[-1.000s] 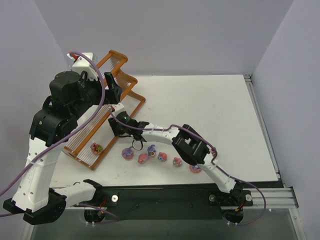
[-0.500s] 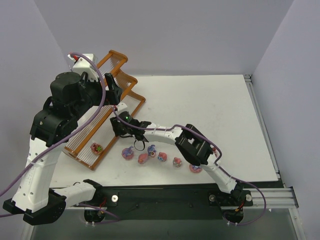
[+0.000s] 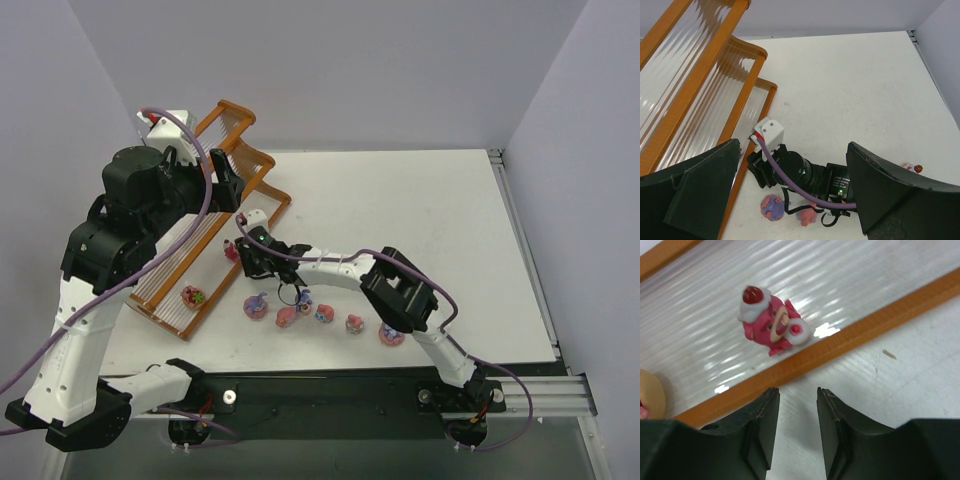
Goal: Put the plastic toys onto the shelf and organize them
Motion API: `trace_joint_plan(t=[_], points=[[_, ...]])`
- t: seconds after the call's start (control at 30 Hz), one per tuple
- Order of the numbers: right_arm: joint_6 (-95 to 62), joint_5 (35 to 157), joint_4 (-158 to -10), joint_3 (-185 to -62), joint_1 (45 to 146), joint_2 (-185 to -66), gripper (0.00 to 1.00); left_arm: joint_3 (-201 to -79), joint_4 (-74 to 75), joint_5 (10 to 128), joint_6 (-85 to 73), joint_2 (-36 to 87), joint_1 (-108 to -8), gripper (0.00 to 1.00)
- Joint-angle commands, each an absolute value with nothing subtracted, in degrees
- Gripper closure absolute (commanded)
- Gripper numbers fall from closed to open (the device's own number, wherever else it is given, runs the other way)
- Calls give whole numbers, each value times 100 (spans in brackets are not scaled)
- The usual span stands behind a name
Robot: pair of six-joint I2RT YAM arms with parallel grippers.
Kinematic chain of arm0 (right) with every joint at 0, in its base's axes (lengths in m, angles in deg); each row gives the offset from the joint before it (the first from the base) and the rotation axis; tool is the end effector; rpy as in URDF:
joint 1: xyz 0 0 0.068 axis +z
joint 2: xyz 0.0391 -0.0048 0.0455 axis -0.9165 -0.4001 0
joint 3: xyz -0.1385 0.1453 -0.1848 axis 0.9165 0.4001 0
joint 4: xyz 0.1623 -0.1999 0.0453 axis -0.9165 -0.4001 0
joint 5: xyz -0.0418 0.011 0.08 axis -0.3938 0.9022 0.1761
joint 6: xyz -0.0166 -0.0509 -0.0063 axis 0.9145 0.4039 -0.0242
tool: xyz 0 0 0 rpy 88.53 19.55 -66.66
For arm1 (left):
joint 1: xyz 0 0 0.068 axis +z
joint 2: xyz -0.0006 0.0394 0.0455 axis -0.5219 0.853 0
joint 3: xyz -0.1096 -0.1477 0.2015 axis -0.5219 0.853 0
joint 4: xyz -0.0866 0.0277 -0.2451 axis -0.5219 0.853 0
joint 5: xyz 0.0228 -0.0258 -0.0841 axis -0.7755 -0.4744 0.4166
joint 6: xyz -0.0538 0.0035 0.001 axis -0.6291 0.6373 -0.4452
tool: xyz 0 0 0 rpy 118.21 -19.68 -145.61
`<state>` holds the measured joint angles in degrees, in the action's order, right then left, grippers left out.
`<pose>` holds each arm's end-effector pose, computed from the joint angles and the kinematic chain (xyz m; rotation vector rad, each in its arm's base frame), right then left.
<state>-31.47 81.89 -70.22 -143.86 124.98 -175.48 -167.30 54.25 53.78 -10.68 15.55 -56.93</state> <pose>0.2800 0.4500 0.1801 -0.5623 1.9622 0.7992 0.1667 -0.0746 0.5090 0.0667 1.8847 -0.3898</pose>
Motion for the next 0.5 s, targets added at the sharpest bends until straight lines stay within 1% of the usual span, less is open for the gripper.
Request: trace_joint_plan(t=[0.0,0.13,0.17,0.23,0.27,0.33,0.37,0.47], points=[[-3638,8304,-6904,-14039,12241,-16826,66,-16696,5260,5339,-1098,1441,-5721,3],[-3832,8630,-6790,-14082,12091,-16834,77,-16670,5251,5330,-1098,1441,-5721,3],[-3859,8692,-6781,-14108,12065,-16852,84,-16669,5260,5330,-1098,1433,-5721,3],[-3920,8797,-6746,-14179,12003,-16878,88,-16652,5260,5295,-1089,1433,-5721,3],[-3999,8815,-6745,-14275,11977,-16922,93,-16626,5269,5260,-1089,1441,-5721,3],[-4052,8815,-6745,-14398,11950,-16992,96,-16608,5269,5181,-1080,1424,-5721,3],[-4113,9024,-6745,-14538,11907,-17088,99,-16582,5269,5163,-1080,1415,-5721,3],[-4254,9236,-6763,-14793,11819,-17316,100,-16564,5269,5128,-1080,1415,-5721,3]])
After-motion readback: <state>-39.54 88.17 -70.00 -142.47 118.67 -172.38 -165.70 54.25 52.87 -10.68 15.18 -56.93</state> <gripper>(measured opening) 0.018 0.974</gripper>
